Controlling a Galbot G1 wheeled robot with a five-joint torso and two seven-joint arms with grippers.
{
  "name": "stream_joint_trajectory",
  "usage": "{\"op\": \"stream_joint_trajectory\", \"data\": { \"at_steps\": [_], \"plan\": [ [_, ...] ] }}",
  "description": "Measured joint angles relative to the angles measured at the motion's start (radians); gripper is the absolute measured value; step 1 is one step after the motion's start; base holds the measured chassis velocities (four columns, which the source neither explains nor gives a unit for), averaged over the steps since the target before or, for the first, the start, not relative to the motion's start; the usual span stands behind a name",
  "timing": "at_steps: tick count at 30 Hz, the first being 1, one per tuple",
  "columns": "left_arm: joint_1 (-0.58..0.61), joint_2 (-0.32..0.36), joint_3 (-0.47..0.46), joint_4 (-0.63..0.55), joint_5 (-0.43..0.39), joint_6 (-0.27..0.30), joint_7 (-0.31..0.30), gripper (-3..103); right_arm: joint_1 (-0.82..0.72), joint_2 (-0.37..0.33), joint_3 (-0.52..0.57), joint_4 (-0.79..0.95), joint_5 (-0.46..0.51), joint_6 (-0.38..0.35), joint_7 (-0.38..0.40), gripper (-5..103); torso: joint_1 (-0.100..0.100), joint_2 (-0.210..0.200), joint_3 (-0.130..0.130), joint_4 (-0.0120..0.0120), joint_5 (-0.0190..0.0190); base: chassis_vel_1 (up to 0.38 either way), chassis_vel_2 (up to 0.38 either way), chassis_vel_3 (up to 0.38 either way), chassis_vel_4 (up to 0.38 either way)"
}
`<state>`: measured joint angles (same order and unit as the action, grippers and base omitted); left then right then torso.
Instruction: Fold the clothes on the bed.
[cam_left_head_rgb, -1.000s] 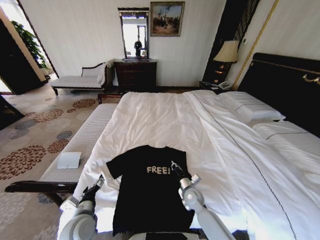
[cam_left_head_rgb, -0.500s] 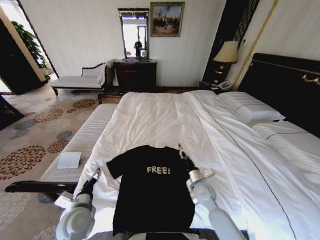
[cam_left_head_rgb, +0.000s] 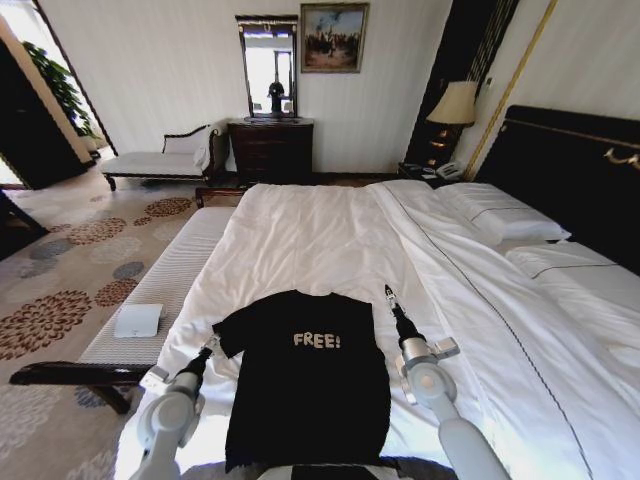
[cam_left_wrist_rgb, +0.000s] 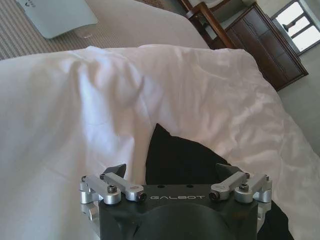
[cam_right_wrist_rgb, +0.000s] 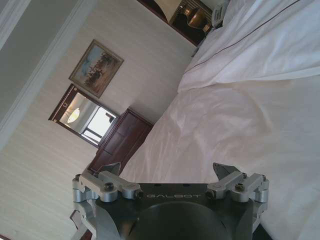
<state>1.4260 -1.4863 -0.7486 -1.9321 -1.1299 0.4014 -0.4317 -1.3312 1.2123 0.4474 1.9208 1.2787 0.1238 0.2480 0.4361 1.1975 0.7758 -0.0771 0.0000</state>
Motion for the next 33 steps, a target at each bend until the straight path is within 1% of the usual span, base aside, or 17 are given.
{"op": "stream_joint_trajectory", "data": {
  "at_steps": [4,5,8,10,11,13,14,17,18,20,21,23,26,29,31,32,33],
  "plan": [
    [-0.044,-0.009,0.007,0.061,-0.004,0.0,-0.001,100,0.01,0.006,0.006,-0.012,-0.01,-0.003,-0.002,100,0.0,0.0,0.0,0.0,0.0,0.0,0.0,0.0,0.0],
    [-0.056,-0.012,0.01,0.077,-0.004,0.0,-0.001,103,0.014,0.006,0.008,-0.016,-0.01,-0.004,-0.002,100,0.0,0.0,0.0,0.0001,-0.0001,0.0,0.0,0.0,0.0],
    [-0.077,-0.017,0.019,0.102,-0.003,0.0,-0.001,100,0.018,0.002,0.01,-0.025,-0.01,-0.005,-0.002,100,0.0,0.0,0.0,0.0,0.0001,0.0,0.0,0.0,0.0],
    [-0.09,-0.025,0.033,0.125,0.003,0.0,0.002,90,0.023,0.0,0.012,-0.033,-0.01,-0.007,-0.002,100,0.0,0.0,0.0,-0.0001,0.0,0.0,0.0,0.0,0.0],
    [-0.091,-0.027,0.035,0.129,0.005,0.0,0.004,90,0.025,0.0,0.013,-0.034,-0.009,-0.008,-0.002,100,0.0,0.0,0.0,-0.0002,0.0,0.0,0.0,0.0,0.0],
    [-0.094,-0.036,0.038,0.139,0.009,-0.001,0.007,80,0.029,0.0,0.017,-0.037,-0.007,-0.008,-0.002,100,0.0,0.0,0.0,0.0,0.0001,0.0,0.0,0.0,0.0],
    [-0.094,-0.036,0.038,0.139,0.009,-0.001,0.007,80,0.029,0.0,0.017,-0.037,-0.007,-0.008,-0.002,100,0.0,0.0,0.0,0.0,0.0001,0.0,0.0,0.0,0.0],
    [-0.109,-0.051,0.036,0.16,0.017,-0.012,0.012,62,0.035,-0.008,0.03,-0.044,0.005,-0.011,-0.002,100,0.0,0.0,0.0,0.0,-0.0002,0.0,0.0,0.0,0.0],
    [-0.109,-0.051,0.036,0.16,0.017,-0.012,0.012,62,0.035,-0.008,0.03,-0.044,0.005,-0.011,-0.002,100,0.0,0.0,0.0,0.0,-0.0002,0.0,0.0,0.0,0.0],
    [-0.111,-0.055,0.033,0.16,0.019,-0.017,0.014,52,0.035,-0.012,0.037,-0.046,0.01,-0.012,-0.002,100,0.0,0.0,0.0,0.0,0.0,0.0,0.0,0.0,0.0],
    [-0.111,-0.056,0.032,0.16,0.019,-0.018,0.015,52,0.035,-0.013,0.04,-0.047,0.012,-0.012,-0.002,100,0.0,0.0,0.0,0.0,0.0,0.0,0.0,0.0,0.0],
    [-0.11,-0.057,0.028,0.161,0.022,-0.023,0.02,41,0.031,-0.015,0.045,-0.049,0.014,-0.012,-0.003,100,0.0,0.0,0.0,0.0,0.0,0.0,0.0,0.0,0.0],
    [-0.112,-0.057,0.025,0.168,0.026,-0.028,0.021,36,0.028,-0.015,0.045,-0.051,0.014,-0.012,-0.004,100,0.0,0.0,0.0,0.0001,-0.0002,0.0,0.0,0.0,0.0],
    [-0.116,-0.056,0.022,0.169,0.029,-0.041,0.027,25,0.027,-0.014,0.043,-0.052,0.013,-0.012,-0.004,100,0.0,0.0,0.0,0.0,0.0,0.0,0.0,0.0,0.0],
    [-0.112,-0.056,0.022,0.164,0.044,-0.055,0.038,14,0.028,-0.014,0.039,-0.053,0.009,-0.012,-0.004,100,0.0,0.0,0.0,-0.0001,-0.0001,0.0,0.0,0.0,0.0],
    [-0.109,-0.056,0.022,0.162,0.046,-0.056,0.04,14,0.029,-0.014,0.038,-0.053,0.008,-0.012,-0.004,100,0.0,0.0,0.0,-0.0001,-0.0001,0.0,0.0,0.0,0.0],
    [-0.096,-0.056,0.022,0.151,0.052,-0.06,0.049,3,0.03,-0.011,0.035,-0.053,0.004,-0.012,-0.004,100,0.0,0.0,0.0,-0.0001,0.0,0.0,0.0,0.0,0.0]
  ]
}}
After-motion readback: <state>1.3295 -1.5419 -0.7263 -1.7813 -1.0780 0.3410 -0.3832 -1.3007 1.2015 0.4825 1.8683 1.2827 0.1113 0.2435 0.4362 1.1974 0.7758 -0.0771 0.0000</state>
